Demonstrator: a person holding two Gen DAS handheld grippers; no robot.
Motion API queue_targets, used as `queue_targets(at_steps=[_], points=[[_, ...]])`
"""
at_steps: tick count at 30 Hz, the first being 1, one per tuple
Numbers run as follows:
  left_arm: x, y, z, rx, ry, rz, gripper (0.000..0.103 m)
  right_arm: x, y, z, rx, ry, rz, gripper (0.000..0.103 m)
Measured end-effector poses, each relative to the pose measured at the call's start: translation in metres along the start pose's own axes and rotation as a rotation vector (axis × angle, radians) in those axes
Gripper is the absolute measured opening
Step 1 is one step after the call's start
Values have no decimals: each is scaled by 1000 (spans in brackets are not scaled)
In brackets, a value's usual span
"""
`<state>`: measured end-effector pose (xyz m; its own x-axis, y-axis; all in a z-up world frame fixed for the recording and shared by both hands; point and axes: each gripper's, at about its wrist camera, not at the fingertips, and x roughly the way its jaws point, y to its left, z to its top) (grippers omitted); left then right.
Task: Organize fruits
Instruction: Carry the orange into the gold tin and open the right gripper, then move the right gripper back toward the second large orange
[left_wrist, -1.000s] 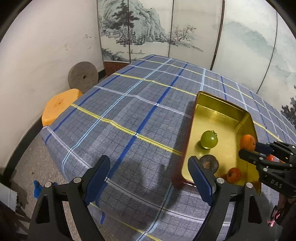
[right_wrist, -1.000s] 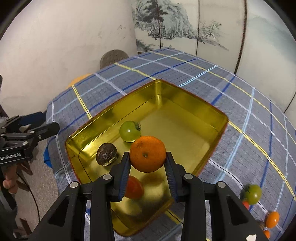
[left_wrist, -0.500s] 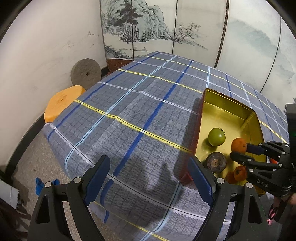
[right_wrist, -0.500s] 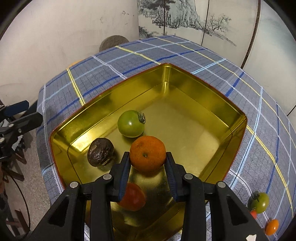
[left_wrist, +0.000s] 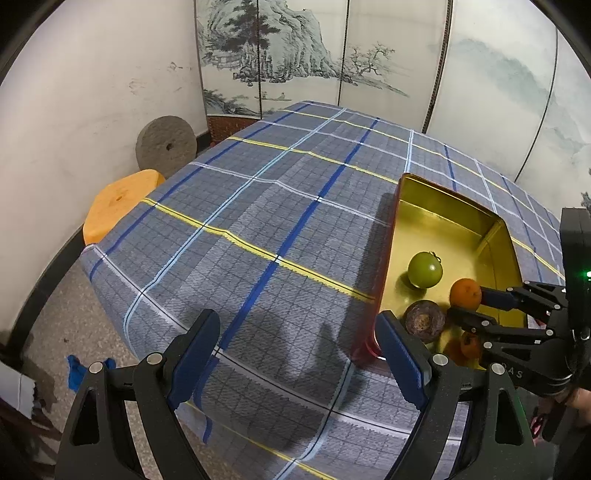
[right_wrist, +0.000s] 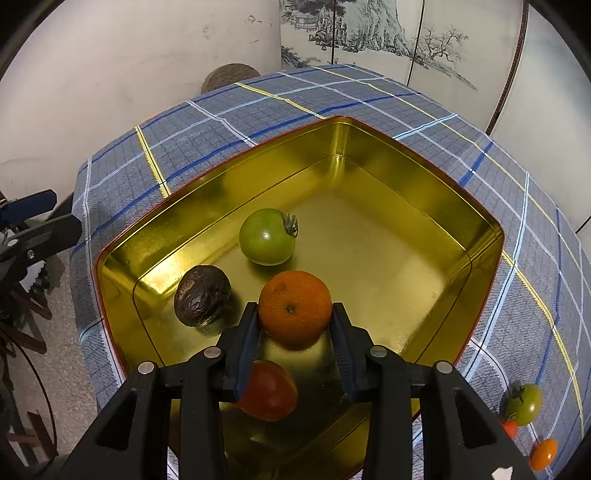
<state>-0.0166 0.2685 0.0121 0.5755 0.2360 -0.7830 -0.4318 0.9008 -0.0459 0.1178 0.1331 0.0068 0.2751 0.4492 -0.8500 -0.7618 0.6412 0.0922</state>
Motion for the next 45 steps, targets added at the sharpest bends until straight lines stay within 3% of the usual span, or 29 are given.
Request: queue_targets(at_steps=[3,16,29,36,45], points=[[0,-3,0,5,0,-8,86,-5,0,-1,0,-12,8,50],[-11,-38,0,59,-21,-93,86,-71,-15,-24,72,-140,16,54],[-27,-113,-8,198,-21,-219,86,-144,-112,-122,311,-196,-176,55],[-32,-152,-17,271,-11,-262,86,-148,-157,-180,435,-155,-248,55],[-31,-199,-31,346,12,-304,86,-129,-180,-205,481,-139,-281,55]])
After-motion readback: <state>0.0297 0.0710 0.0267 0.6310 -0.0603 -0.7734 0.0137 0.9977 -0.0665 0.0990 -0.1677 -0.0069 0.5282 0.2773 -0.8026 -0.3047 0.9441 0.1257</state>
